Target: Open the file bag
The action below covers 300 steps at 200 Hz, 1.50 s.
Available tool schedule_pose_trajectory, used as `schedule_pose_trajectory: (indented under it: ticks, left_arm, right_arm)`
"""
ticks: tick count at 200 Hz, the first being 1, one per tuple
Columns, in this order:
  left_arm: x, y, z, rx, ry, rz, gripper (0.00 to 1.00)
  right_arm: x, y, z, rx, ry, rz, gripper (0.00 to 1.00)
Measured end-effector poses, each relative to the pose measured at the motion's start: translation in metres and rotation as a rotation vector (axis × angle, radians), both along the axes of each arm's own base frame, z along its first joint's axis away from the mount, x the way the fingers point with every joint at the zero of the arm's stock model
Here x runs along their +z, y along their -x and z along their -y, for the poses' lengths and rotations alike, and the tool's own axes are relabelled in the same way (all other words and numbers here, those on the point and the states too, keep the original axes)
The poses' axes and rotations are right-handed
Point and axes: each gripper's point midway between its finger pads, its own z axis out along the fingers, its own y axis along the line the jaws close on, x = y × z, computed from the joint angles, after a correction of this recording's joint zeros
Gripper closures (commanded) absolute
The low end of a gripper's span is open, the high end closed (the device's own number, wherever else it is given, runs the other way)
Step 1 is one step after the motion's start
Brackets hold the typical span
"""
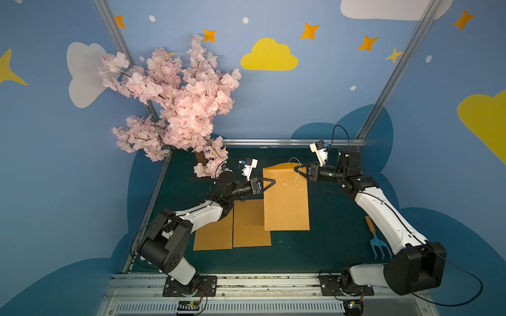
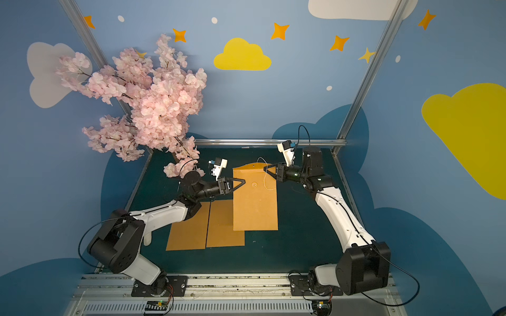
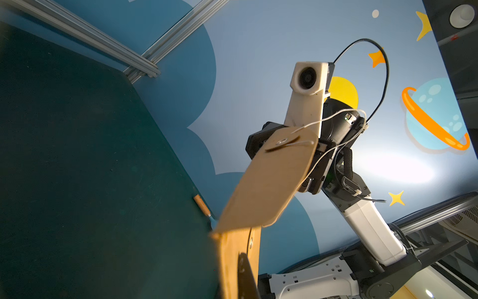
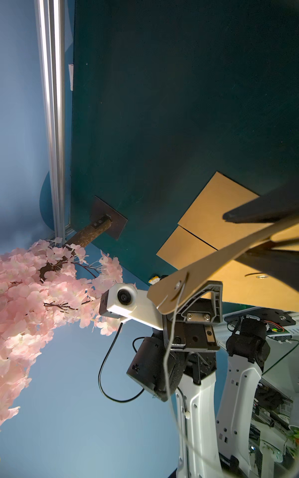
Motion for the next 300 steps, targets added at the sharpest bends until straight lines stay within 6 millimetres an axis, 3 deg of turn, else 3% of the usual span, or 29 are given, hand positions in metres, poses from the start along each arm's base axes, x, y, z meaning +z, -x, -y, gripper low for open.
schedule_pose_trajectory:
  ticks: [83,162,243,300]
  left_arm:
    - [-0.006,-0.001,-0.002,0.028,-0.015,0.050,0.96]
    - [-0.007,0.003,-0.001,0.033,-0.004,0.066,0.70]
    - [0.016,0.004,-0.006,0.061,0.046,0.100,0.69]
    - [0.036,-0.006,-0.018,0.115,0.109,0.116,0.78]
  right_arm:
    - [0.001,-0.002,-0.004,0.042,-0.089,-0.097,0.87]
    - [0.005,0.000,-0.006,0.070,-0.114,-0.105,0.91]
    - [0.007,0.003,-0.007,0.090,-0.119,-0.094,0.96]
    - [0.011,0.006,-0.006,0.099,-0.125,-0.084,0.96]
